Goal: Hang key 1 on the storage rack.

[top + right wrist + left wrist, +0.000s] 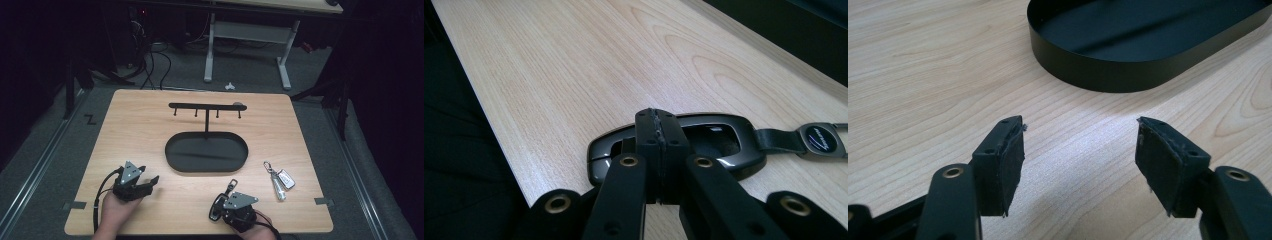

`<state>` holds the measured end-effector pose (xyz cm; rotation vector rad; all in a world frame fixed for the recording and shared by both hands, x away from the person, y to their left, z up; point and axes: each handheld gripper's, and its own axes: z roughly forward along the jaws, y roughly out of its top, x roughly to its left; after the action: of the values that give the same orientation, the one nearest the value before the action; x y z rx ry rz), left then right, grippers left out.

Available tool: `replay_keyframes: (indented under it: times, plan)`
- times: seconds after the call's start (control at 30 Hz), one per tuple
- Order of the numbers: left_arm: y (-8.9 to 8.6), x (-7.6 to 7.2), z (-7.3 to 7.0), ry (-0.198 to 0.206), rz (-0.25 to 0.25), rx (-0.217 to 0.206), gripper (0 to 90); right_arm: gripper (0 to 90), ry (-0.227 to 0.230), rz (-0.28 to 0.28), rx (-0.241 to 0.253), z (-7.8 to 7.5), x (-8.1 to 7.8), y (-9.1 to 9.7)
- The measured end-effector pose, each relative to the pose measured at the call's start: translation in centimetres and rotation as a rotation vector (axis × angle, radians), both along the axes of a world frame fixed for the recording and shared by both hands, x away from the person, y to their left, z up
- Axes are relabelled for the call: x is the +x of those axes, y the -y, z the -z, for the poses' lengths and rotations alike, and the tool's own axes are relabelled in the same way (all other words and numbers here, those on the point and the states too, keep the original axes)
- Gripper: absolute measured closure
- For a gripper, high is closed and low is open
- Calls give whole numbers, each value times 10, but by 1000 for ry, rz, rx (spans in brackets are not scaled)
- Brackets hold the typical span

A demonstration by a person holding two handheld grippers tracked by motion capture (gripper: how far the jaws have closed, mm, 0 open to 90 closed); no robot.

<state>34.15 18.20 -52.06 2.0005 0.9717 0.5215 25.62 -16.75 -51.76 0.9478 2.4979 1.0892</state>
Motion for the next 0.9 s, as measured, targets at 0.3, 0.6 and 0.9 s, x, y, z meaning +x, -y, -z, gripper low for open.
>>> replay_keyframes:
  times: [0.3, 0.6, 0.9]
  plan:
    - [1, 1, 0, -1, 4, -1, 367, 900, -15, 35, 11, -1, 3, 15]
    - [5, 3, -1, 2, 15, -4, 367, 900, -13, 99, -3, -2, 2, 39]
    - [8, 5, -2, 4, 25, -9, 368, 900, -4, 177, -3, -3, 5, 65]
